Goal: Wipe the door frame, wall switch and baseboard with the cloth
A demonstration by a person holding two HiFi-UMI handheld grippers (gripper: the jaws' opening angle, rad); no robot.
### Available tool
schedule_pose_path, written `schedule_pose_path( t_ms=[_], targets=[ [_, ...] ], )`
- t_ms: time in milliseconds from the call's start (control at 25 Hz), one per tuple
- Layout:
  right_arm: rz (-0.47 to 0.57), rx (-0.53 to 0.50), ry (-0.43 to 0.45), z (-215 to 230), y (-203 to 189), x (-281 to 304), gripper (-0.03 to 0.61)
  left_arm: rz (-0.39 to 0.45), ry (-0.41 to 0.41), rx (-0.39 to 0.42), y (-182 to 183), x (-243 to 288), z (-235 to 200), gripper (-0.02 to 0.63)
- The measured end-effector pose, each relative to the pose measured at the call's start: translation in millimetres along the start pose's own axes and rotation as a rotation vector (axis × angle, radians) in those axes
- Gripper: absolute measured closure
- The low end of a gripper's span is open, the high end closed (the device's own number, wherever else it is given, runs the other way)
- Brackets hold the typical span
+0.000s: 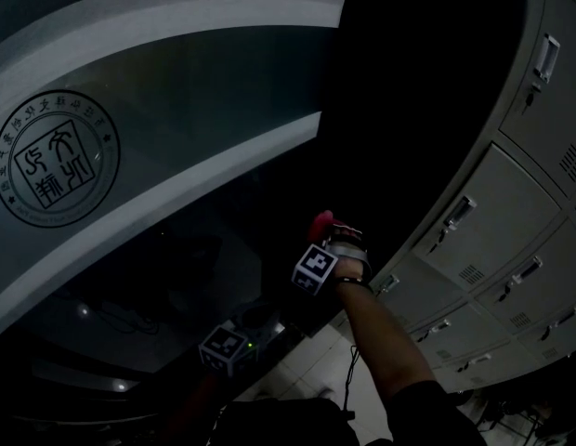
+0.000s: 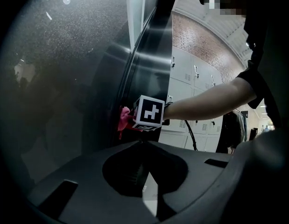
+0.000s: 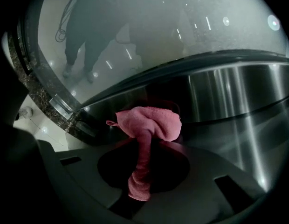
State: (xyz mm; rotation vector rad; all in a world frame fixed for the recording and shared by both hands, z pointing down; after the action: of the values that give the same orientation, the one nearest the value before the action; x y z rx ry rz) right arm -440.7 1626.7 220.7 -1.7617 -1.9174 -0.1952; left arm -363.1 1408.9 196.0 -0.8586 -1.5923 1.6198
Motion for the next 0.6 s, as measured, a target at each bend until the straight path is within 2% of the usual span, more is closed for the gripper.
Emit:
schedule_pose_path(
  t_ms=[320, 600],
  targets=[
    [-0.033, -0.007, 0.073, -21, -7, 5, 0.523, -0.018, 0.014, -0.008, -6, 1, -1, 0.620],
    [-0.071, -0.016, 0.131, -49, -30, 16, 0.523, -0.044, 0.021, -0.011, -11, 4, -1, 0.620]
  ],
)
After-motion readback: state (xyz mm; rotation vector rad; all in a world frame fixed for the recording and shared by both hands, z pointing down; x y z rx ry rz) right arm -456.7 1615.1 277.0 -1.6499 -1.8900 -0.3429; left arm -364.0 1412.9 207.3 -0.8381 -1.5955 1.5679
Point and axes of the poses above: the fingertips, and each gripper's own axes: x forward along the fingers, z to its right, y out of its top, the point moved 4 cm from there along -x, backward along the fingers, and after that the axes turned 13 degrees about x, right-handed, at the moved point
